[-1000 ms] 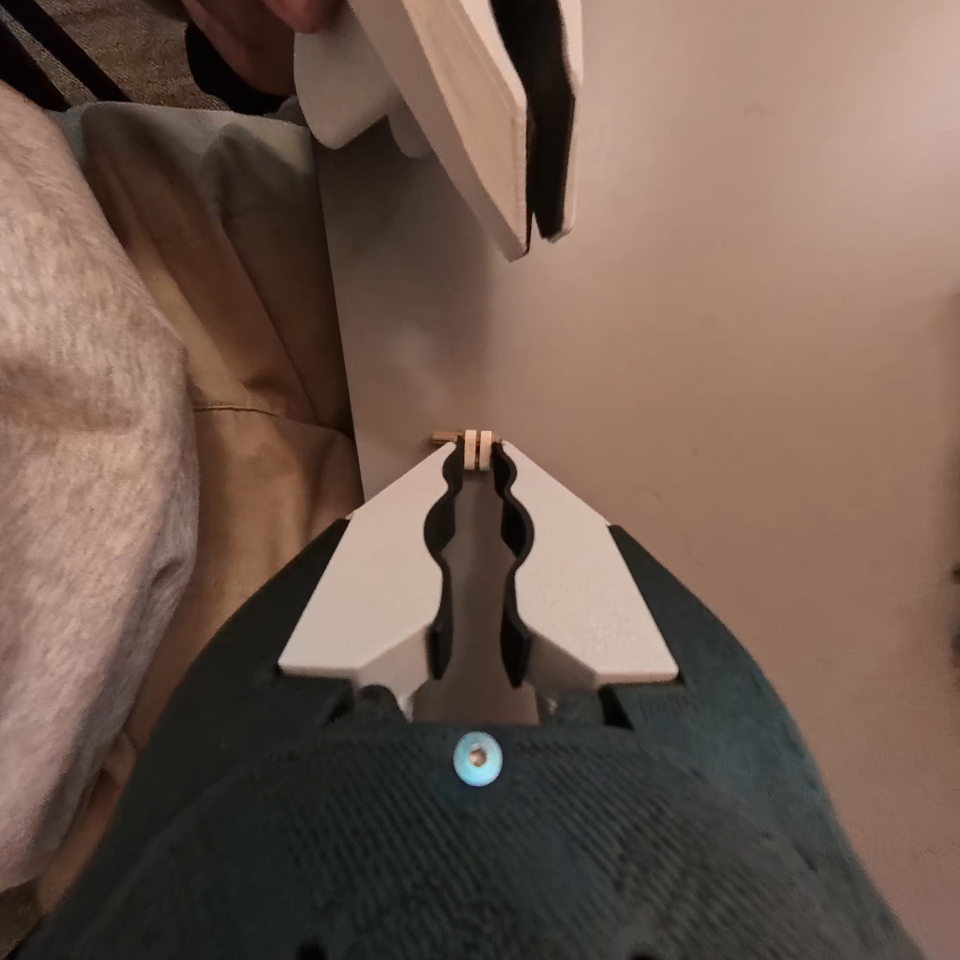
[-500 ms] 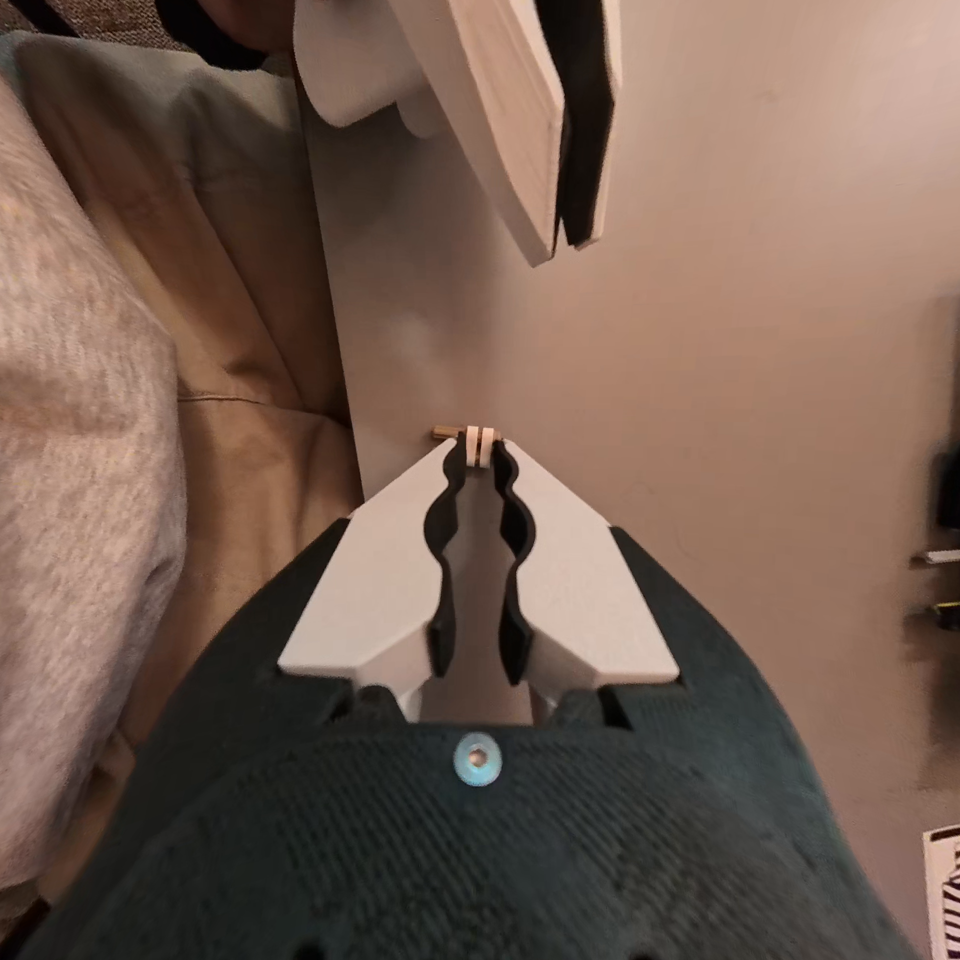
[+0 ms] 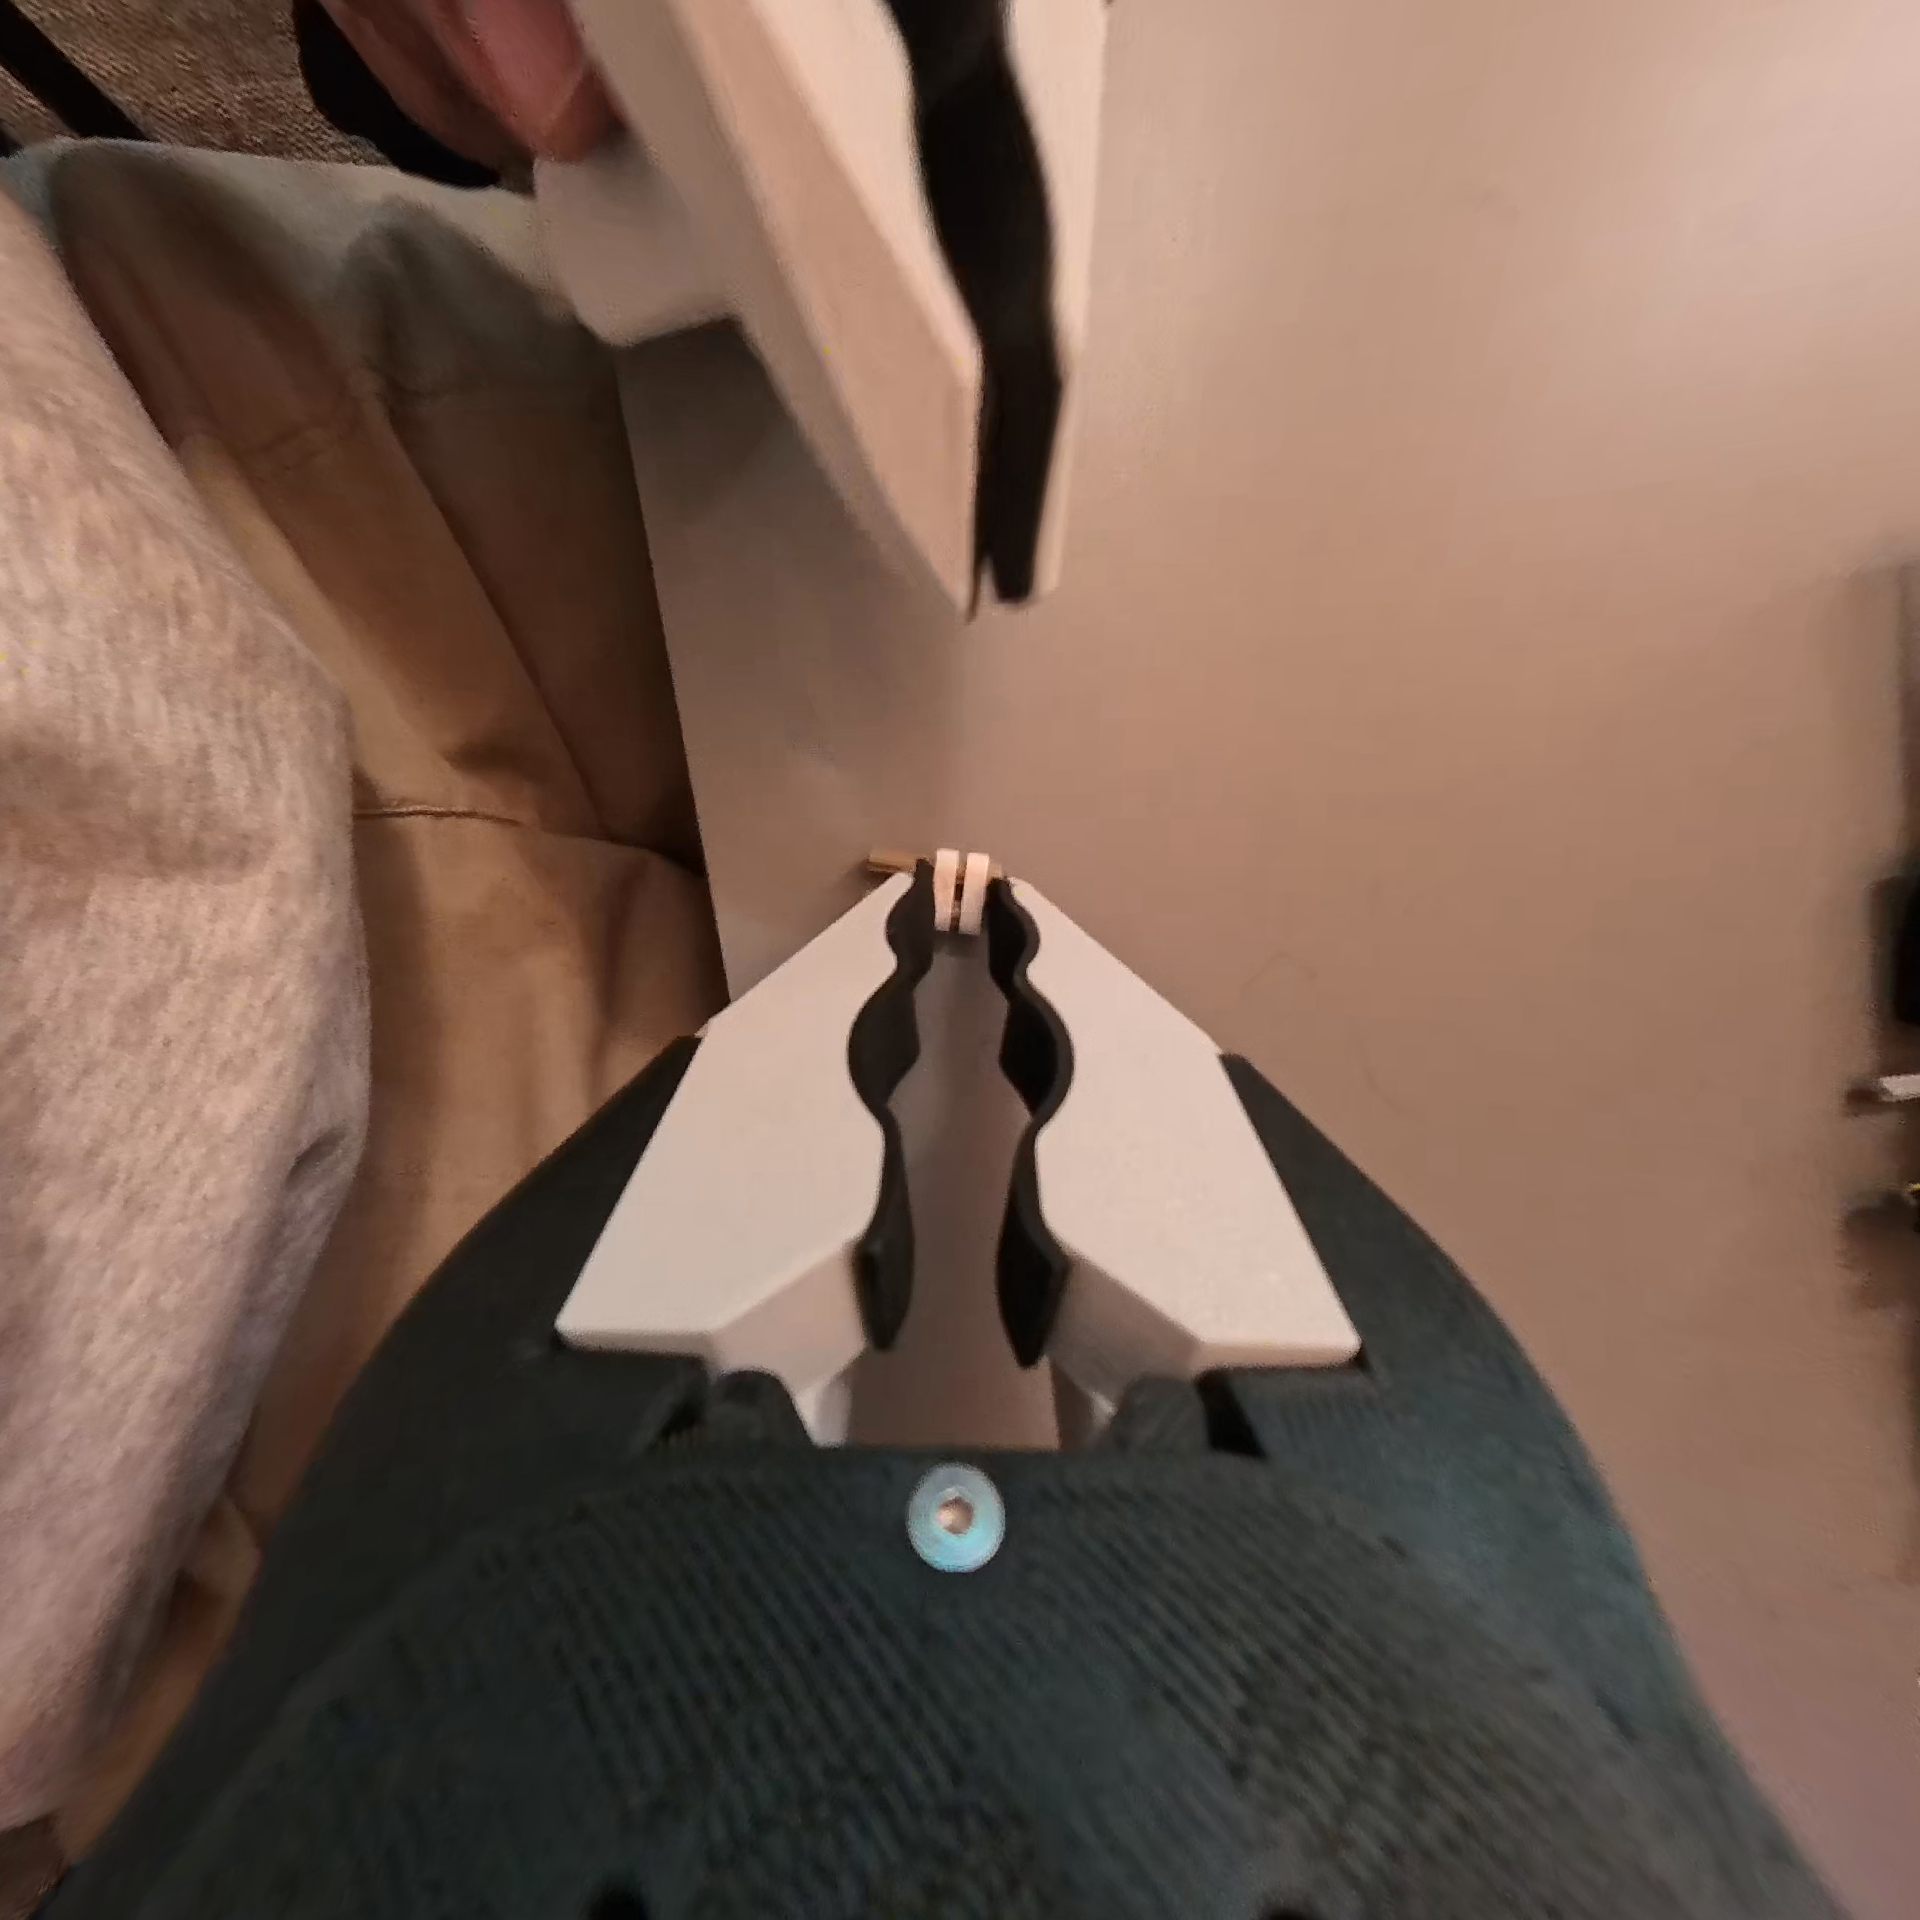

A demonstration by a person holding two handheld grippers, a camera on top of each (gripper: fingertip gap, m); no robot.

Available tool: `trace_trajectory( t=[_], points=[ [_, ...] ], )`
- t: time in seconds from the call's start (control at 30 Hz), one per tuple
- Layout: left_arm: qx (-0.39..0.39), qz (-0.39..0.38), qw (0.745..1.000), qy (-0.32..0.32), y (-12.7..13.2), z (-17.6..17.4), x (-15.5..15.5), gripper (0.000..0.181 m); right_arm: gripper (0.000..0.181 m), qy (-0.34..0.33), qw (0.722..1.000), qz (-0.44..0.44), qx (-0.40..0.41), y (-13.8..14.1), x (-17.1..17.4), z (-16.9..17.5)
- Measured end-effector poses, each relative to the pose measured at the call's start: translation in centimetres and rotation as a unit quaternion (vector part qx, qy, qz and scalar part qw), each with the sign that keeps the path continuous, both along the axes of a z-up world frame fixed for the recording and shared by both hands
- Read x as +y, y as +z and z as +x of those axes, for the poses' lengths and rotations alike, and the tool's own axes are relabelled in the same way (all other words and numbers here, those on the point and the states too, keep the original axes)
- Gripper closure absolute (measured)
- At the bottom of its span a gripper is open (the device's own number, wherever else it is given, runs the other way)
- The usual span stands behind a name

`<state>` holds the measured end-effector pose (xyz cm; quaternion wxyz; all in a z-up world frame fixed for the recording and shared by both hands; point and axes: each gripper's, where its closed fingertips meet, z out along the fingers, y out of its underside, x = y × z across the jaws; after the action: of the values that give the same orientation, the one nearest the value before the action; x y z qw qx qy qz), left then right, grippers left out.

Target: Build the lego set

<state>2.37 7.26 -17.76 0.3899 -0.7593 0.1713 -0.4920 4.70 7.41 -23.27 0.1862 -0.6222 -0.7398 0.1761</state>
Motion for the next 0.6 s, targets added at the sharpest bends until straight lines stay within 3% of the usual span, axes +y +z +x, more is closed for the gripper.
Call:
trace_trajectory(
  t=[0.1, 0.23, 0.6],
  points=[
    [0.111, 0.022, 0.993, -0.03, -1.9, 1.0, -0.8, 0.181, 0.171, 0.002, 1.0, -0.001, 0.003, 0.0, 0.0, 0.0],
    [0.272, 0.073, 0.958, -0.046, -4.6, 1.5, -0.4, 0.176, 0.171, 0.003, 1.0, -0.013, 0.014, 0.0, 0.0, 0.0],
    [0.275, 0.042, 0.96, -0.041, -5.4, 2.0, 0.0, 0.18, 0.172, 0.035, 0.999, -0.017, 0.018, 0.1, -0.1, -0.5]
  ],
)
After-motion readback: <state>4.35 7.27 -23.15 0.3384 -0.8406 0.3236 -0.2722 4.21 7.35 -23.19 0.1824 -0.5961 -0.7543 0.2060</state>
